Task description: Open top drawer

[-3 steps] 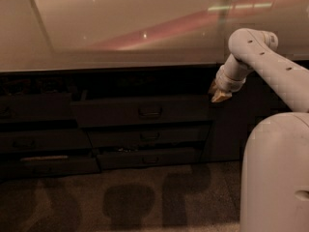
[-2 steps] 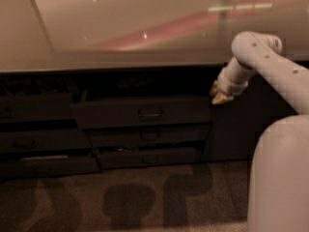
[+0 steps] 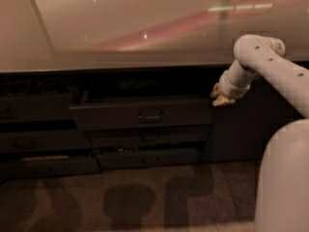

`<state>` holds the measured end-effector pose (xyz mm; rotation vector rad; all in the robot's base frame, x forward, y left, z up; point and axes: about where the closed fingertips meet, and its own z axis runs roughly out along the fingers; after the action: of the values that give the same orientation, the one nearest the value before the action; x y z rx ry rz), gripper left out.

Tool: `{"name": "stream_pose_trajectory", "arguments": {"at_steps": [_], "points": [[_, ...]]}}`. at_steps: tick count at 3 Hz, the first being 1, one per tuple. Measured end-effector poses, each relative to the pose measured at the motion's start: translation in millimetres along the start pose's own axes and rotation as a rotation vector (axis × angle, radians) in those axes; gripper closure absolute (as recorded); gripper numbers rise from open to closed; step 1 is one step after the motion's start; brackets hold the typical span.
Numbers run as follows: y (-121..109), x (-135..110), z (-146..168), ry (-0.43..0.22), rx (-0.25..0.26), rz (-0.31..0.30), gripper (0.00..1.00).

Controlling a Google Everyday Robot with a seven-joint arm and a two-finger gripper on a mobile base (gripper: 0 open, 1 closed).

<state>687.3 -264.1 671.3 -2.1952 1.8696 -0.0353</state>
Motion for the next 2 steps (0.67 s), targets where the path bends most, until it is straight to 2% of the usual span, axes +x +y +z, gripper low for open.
{"name": "stream_pose_trajectory", "arguments": {"at_steps": [1, 2], "points": [[-1.4, -0.6, -5.2, 0.0, 0.0, 0.0, 1.0], [2.8, 6.0, -16.4, 0.018, 0.033, -0.032, 1.0]]}}
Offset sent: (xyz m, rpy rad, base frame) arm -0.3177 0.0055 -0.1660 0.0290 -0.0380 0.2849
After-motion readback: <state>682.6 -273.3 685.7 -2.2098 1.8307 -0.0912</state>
